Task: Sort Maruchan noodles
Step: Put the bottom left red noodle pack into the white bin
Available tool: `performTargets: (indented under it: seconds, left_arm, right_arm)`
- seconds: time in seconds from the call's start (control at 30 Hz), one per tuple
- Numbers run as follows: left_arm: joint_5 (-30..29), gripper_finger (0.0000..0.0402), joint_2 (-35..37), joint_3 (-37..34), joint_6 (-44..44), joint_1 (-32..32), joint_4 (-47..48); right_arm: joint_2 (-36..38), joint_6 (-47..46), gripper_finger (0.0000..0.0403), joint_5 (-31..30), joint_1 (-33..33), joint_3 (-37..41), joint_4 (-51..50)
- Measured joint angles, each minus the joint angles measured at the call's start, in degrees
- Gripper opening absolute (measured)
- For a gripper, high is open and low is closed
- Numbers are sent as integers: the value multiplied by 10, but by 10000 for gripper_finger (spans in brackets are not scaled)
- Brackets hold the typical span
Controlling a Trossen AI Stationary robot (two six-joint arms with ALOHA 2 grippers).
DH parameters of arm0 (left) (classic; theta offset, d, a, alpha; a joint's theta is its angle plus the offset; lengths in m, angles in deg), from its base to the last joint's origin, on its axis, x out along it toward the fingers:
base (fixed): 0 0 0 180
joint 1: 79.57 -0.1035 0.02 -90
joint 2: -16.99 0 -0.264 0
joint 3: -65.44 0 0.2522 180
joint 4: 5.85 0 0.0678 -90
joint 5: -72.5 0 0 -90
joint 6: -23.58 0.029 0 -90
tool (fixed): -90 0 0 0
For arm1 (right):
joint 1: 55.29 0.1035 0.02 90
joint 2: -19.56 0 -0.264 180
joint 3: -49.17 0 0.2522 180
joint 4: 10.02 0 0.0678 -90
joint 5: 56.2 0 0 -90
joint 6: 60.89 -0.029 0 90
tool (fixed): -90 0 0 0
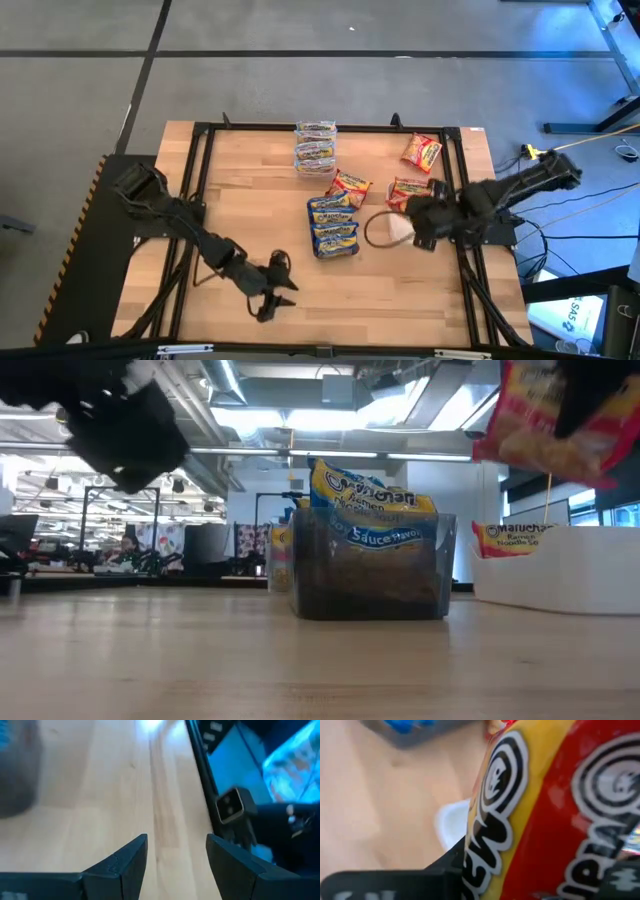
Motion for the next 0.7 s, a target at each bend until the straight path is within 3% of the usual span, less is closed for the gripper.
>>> performTargets:
  seconds: [0.3, 0.53, 0.7]
  left_arm:
    - [-4, 198, 14, -30, 0, -27, -35]
    - [-36, 198, 14, -29, 0, -29, -37]
    - [-38, 198, 14, -30, -3, -29, -46]
  right_arm:
    - [-5, 262, 93, 123, -163, 94, 28]
    - [-12, 337, 110, 154, -235, 160, 94]
    - [-36, 379, 101, 160, -270, 185, 132]
